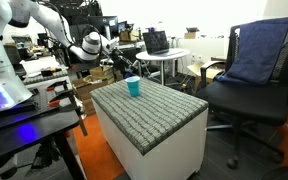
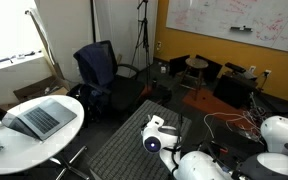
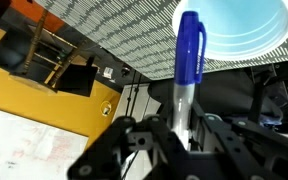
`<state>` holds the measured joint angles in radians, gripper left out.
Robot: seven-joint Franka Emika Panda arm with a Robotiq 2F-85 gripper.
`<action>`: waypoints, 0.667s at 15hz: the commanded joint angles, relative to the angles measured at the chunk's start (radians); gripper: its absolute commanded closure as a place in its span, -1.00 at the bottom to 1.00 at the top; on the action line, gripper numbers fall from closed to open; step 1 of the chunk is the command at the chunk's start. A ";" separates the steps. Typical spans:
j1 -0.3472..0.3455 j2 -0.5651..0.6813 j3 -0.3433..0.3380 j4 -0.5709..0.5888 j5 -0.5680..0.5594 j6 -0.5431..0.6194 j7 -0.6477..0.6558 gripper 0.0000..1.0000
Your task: Put the marker inside the blue cup
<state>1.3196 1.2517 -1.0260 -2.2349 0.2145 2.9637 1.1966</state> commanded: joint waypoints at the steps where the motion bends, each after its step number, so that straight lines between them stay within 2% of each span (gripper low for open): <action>1: 0.020 0.075 -0.010 0.004 0.029 0.046 0.055 0.91; 10: 0.030 0.171 -0.002 0.042 0.066 0.088 0.090 0.91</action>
<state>1.3363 1.3740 -1.0246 -2.2053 0.2574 3.0192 1.2620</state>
